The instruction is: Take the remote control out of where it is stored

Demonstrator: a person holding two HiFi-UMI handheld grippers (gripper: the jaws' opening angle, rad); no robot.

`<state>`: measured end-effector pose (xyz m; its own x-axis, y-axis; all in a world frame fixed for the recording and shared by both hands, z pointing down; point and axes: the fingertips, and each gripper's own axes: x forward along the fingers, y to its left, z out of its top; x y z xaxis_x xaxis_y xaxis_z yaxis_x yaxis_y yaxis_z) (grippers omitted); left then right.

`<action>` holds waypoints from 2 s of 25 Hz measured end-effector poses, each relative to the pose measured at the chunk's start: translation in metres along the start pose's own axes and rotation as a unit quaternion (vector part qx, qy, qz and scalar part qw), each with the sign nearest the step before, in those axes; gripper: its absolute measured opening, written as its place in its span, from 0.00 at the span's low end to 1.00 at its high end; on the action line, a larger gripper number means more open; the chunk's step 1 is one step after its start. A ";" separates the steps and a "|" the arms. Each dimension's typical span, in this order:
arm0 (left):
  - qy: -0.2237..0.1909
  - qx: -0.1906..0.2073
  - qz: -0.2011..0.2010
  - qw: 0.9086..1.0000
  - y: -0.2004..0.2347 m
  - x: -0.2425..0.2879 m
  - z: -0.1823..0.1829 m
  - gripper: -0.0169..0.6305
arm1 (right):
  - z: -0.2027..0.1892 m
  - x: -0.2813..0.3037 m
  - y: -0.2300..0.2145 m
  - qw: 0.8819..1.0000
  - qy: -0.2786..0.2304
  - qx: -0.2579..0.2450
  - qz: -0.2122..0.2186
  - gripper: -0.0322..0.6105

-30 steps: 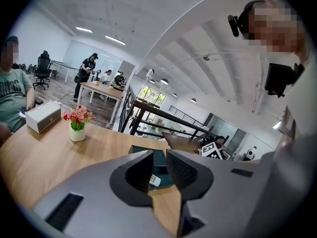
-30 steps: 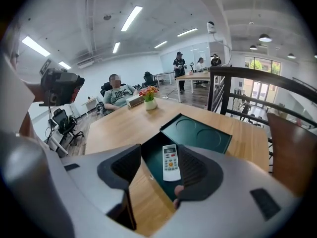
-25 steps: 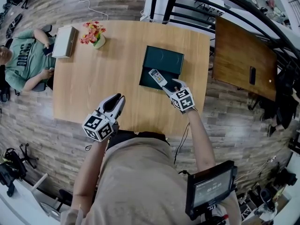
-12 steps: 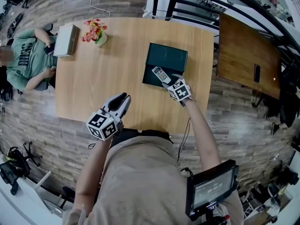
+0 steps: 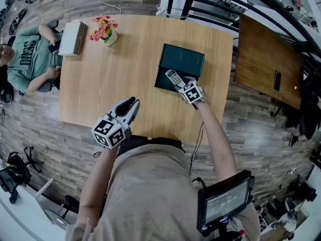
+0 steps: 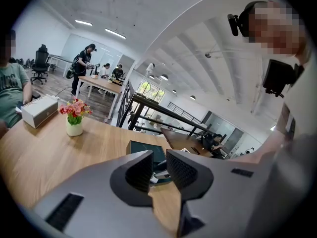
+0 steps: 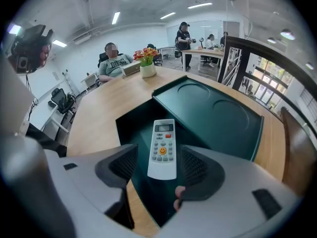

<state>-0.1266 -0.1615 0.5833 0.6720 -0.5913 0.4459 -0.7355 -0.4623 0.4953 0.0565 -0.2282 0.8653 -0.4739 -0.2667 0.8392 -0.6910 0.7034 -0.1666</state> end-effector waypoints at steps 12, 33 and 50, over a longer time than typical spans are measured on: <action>0.006 -0.010 0.001 1.000 0.007 0.001 -0.004 0.12 | -0.006 0.015 0.000 1.000 0.027 -0.005 0.006 0.46; 0.014 -0.020 -0.006 1.000 0.013 0.005 -0.010 0.12 | -0.011 0.024 0.006 0.998 0.059 -0.018 0.005 0.46; 0.025 -0.017 -0.001 1.000 0.008 0.003 -0.013 0.12 | -0.014 0.040 0.005 0.995 0.081 -0.059 -0.020 0.46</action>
<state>-0.1293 -0.1577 0.5983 0.6776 -0.5564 0.4809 -0.7313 -0.4403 0.5210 0.0416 -0.2261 0.9050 -0.3466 -0.1939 0.9178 -0.6350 0.7686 -0.0774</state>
